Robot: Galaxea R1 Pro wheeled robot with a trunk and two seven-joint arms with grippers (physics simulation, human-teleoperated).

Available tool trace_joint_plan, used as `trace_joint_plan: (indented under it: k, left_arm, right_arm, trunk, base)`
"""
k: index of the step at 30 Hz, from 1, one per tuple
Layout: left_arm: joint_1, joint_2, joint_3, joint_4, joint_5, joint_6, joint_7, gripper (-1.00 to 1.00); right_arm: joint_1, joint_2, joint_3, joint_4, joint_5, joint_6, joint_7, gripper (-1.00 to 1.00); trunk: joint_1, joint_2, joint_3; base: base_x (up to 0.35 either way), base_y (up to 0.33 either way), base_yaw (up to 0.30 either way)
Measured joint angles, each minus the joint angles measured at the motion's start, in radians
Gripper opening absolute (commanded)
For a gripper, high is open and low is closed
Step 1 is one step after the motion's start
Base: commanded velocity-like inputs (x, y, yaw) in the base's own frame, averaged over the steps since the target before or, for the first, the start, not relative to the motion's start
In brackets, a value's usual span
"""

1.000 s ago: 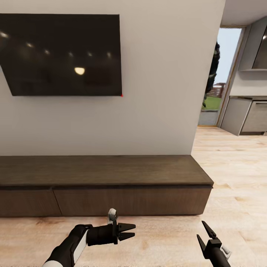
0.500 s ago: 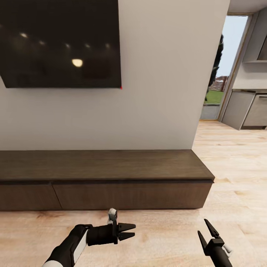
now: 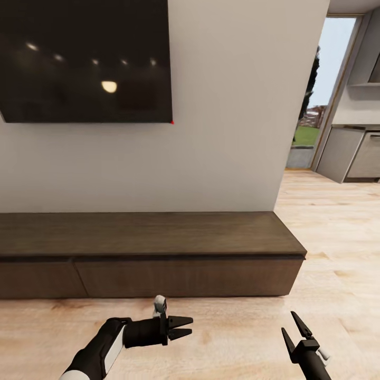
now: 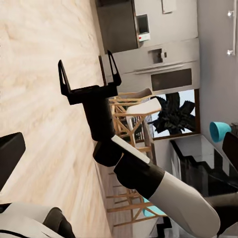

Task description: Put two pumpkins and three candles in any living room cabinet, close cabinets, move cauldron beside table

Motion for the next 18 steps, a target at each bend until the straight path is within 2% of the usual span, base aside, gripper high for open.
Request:
trace_joint_plan:
  k: [18]
  left_arm:
    - [0.000,0.000,-0.001,-0.002,0.000,0.000,0.000,1.00]
  right_arm:
    - [0.000,0.000,0.000,0.000,0.003,0.000,-0.001,1.00]
  trunk:
    - [0.000,0.000,0.000]
  base:
    - [0.322,0.000,0.000]
